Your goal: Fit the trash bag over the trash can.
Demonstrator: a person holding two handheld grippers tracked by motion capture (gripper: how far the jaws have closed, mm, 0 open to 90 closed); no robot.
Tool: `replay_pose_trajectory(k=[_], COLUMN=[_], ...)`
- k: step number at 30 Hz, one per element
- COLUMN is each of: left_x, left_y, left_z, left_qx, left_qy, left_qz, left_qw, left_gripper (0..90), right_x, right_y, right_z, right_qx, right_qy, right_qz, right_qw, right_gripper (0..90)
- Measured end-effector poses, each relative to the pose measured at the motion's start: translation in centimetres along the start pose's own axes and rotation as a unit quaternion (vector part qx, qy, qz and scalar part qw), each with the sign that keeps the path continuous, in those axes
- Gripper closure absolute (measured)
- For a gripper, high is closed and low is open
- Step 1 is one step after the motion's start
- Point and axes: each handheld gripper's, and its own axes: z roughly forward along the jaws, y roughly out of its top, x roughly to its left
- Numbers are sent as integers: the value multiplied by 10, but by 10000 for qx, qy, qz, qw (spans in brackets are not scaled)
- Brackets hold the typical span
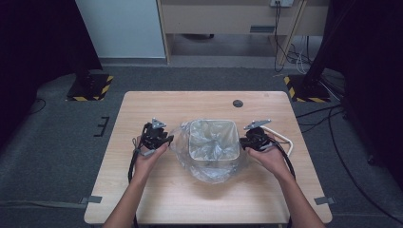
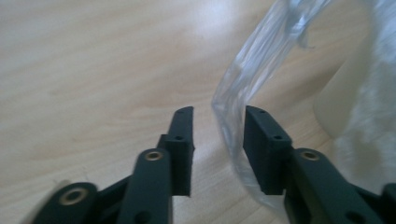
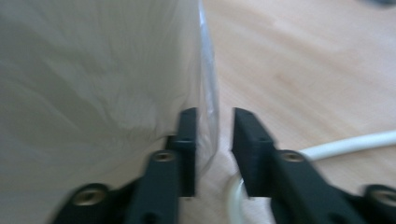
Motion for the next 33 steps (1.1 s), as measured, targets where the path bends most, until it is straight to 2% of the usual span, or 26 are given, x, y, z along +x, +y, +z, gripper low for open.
replay_pose_trajectory(k=[3,7,11,17,19,21,24,30,33], left_x=[-7,-15,-22,-33,-37,-42,-49,-68,-74], left_y=[4,8,12,10,8,7,5,8,10], left_z=[-10,-22,-36,-57,-64,-69,-76,-86,-87], left_qx=[-201,-401,-559,-844,-960,-1007,-1128,-1309,-1310], left_qy=[49,56,30,-193,-243,-284,-427,-645,-671], left_qz=[154,235,279,200,152,197,185,277,316], left_qw=[9997,9989,9980,9960,9950,9943,9925,9889,9886], left_gripper=[563,524,523,518,512,506,492,464,451], right_x=[-1,-2,0,6,12,19,34,70,85], right_y=[1,2,5,15,22,30,45,74,86], right_z=[-9,-23,-39,-67,-76,-82,-88,-83,-76], right_qx=[-248,-560,-765,-1042,-1113,-1156,-1170,-951,-819], right_qy=[-118,-224,-256,-256,-194,-134,41,274,363], right_qz=[-33,-5,-25,-146,-220,-380,-603,-1121,-1286], right_qw=[9996,9982,9967,9941,9934,9925,9913,9888,9876], right_gripper=[606,566,592,728,772,799,823,837,844])
